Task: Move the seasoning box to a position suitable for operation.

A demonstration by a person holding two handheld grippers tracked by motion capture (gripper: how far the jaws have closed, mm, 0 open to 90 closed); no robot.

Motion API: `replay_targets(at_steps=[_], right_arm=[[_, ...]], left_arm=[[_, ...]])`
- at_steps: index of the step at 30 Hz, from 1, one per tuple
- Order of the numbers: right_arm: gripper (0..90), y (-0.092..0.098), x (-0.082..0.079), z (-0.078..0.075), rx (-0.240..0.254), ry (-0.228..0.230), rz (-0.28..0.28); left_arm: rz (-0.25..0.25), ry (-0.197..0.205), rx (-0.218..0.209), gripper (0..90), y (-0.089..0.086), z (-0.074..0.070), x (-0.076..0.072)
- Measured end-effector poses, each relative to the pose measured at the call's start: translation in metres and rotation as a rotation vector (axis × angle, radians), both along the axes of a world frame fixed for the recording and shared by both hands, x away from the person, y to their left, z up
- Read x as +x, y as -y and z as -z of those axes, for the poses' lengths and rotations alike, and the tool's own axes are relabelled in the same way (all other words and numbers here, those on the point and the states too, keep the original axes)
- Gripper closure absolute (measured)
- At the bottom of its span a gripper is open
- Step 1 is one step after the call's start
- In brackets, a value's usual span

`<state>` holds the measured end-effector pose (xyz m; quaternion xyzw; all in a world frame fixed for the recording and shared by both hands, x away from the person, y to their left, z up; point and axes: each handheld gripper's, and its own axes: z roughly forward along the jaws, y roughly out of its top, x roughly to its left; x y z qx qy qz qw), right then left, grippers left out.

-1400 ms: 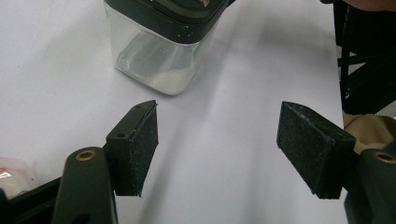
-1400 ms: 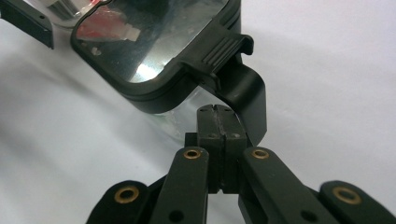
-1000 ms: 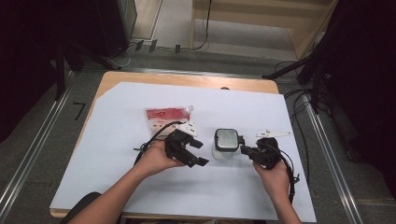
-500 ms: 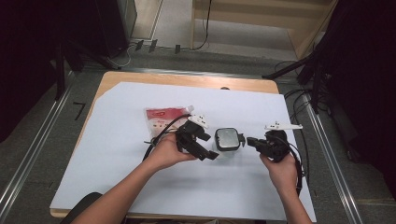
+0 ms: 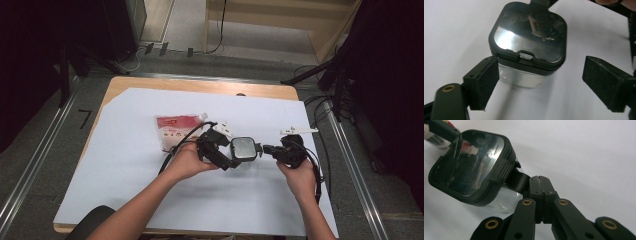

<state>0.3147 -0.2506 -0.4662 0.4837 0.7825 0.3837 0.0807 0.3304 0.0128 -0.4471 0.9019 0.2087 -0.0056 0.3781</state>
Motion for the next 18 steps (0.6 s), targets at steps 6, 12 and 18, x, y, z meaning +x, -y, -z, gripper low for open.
replay_targets(at_steps=[6, 12, 18], right_arm=[[90.0, -0.002, 0.001, 0.003, 0.000, -0.001, 0.005], [90.0, -0.002, 0.000, 0.003, 0.001, -0.003, 0.010], [90.0, -0.002, 0.000, 0.003, 0.006, 0.002, 0.010]], left_arm=[[-0.025, 0.013, 0.027, 14.2, 0.008, 0.006, 0.003], [-0.039, 0.005, 0.038, 14.2, 0.018, 0.013, 0.007], [-0.022, -0.008, 0.042, 12.9, 0.021, 0.019, 0.012]])
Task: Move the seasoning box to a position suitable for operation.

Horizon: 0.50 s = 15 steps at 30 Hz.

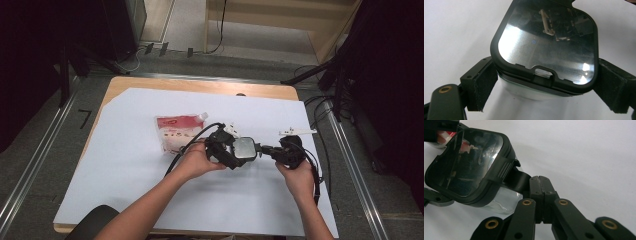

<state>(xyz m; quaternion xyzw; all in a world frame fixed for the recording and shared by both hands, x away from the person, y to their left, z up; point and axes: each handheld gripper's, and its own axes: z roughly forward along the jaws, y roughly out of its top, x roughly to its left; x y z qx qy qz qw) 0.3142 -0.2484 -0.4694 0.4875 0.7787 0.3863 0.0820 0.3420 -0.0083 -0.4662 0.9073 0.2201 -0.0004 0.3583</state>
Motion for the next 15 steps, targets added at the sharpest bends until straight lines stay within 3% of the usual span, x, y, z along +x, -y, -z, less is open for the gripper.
replay_targets(at_steps=[4, 6, 8, 15], right_arm=[[90.0, 0.0007, -0.0003, 0.0006, 0.005, -0.002, 0.001], [90.0, 0.0006, -0.0003, 0.0007, 0.005, -0.001, 0.002], [90.0, 0.0006, -0.0003, 0.0008, 0.004, 0.000, 0.001], [90.0, -0.0018, 0.0002, 0.0022, -0.002, -0.002, -0.008]], left_arm=[[0.023, 0.042, 0.015, 13.7, 0.0016, -0.0015, -0.0013], [0.040, 0.088, 0.042, 14.6, 0.0027, -0.0044, -0.0036], [0.048, 0.105, 0.060, 15.4, 0.0047, -0.0070, -0.0057], [0.051, 0.084, 0.056, 16.2, 0.0020, -0.0097, -0.0048]])
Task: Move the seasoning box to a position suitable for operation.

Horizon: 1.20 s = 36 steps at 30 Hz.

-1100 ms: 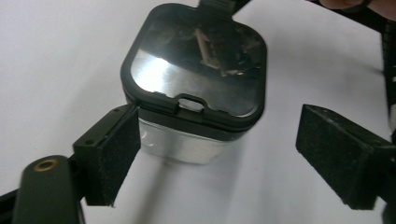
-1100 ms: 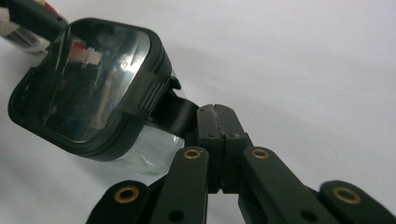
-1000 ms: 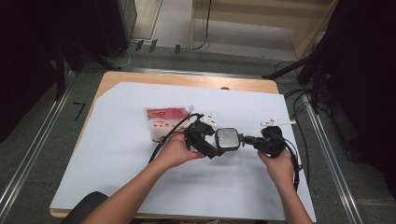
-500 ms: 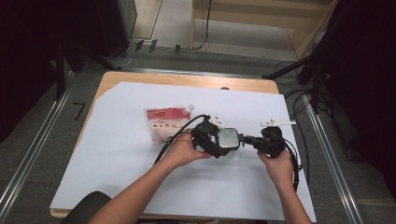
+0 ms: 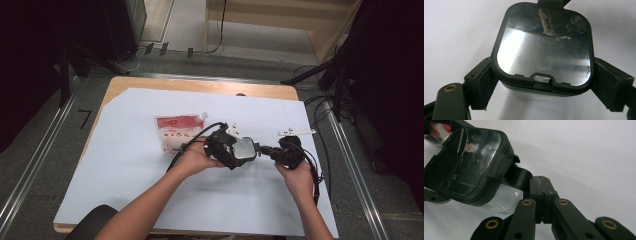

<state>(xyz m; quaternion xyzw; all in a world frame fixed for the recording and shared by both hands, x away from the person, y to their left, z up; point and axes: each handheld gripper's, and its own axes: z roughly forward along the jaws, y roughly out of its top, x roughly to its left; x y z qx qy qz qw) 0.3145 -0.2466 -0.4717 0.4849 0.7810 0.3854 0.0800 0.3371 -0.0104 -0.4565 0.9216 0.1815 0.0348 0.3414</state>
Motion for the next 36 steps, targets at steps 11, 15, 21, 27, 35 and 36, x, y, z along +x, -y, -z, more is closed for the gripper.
replay_targets(at_steps=[11, 15, 21, 27, 35, 36], right_arm=[[90.0, -0.001, 0.000, 0.000, -0.003, -0.003, -0.007], [90.0, -0.002, -0.001, 0.000, -0.004, -0.002, -0.007], [90.0, -0.002, -0.001, -0.001, -0.001, -0.002, -0.012], [90.0, -0.002, -0.001, 0.000, -0.003, -0.004, -0.014], [90.0, -0.003, -0.002, 0.000, -0.004, -0.001, -0.017], [90.0, -0.003, -0.002, -0.001, -0.006, -0.002, -0.017]], left_arm=[[0.013, 0.001, 0.006, 17.0, -0.001, -0.004, -0.001], [0.016, 0.002, 0.006, 17.2, -0.002, -0.005, -0.001], [0.011, -0.010, -0.003, 17.3, -0.003, -0.006, 0.000], [0.017, -0.006, -0.015, 17.4, -0.003, -0.008, -0.001], [0.028, 0.011, -0.017, 18.0, -0.003, -0.014, -0.002], [0.025, 0.014, -0.024, 18.0, -0.003, -0.015, -0.002]])
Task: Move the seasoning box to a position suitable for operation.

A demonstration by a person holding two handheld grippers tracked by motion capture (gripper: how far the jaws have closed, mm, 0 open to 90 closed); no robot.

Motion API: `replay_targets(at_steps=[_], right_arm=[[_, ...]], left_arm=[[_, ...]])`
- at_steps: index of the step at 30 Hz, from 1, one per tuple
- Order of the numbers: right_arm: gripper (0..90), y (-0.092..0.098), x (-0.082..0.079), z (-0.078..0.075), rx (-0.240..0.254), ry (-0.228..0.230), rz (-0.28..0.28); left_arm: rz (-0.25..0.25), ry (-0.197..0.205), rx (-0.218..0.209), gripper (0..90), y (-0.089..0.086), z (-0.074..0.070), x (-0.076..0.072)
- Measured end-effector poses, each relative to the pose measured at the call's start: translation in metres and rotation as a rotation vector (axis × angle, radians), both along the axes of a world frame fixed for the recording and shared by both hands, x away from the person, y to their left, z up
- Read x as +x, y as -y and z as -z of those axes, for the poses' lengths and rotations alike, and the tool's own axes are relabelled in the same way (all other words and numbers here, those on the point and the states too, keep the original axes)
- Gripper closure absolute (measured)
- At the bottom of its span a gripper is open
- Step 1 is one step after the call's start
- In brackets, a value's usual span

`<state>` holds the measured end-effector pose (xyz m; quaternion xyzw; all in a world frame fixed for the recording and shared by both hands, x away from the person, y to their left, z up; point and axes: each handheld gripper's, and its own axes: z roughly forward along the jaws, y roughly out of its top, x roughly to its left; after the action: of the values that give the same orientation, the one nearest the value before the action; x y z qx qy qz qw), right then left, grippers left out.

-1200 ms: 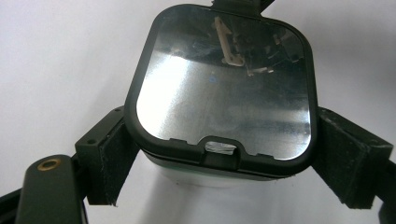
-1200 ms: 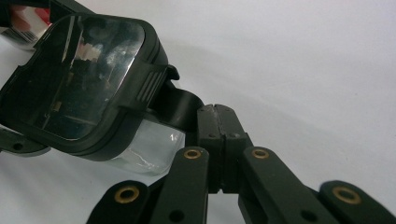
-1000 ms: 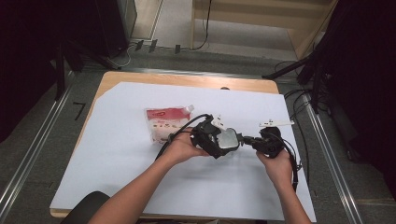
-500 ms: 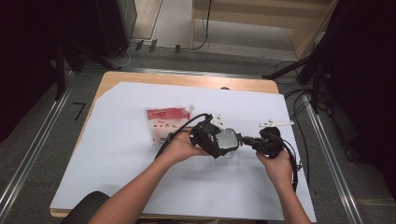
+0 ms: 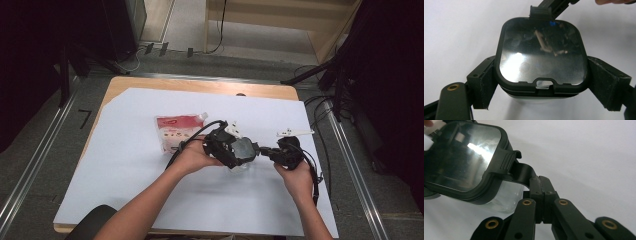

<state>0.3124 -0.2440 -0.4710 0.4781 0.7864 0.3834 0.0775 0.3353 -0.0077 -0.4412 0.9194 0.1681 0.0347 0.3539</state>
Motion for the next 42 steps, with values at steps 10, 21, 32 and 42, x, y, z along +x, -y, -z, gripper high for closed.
replay_targets(at_steps=[10, 21, 32, 42], right_arm=[[90.0, 0.000, -0.001, -0.001, 0.001, -0.002, 0.000], [90.0, -0.001, -0.002, -0.001, 0.001, -0.006, -0.010], [90.0, -0.001, -0.002, -0.001, 0.005, 0.002, -0.013], [90.0, -0.002, -0.003, -0.001, 0.011, 0.005, -0.015]], left_arm=[[-0.004, 0.005, 0.008, 17.8, 0.003, -0.009, -0.001], [0.004, -0.016, -0.002, 18.8, 0.009, -0.023, 0.002], [-0.005, -0.046, -0.003, 19.6, 0.011, -0.026, 0.004], [0.017, -0.115, -0.071, 38.2, 0.012, -0.033, 0.006]])
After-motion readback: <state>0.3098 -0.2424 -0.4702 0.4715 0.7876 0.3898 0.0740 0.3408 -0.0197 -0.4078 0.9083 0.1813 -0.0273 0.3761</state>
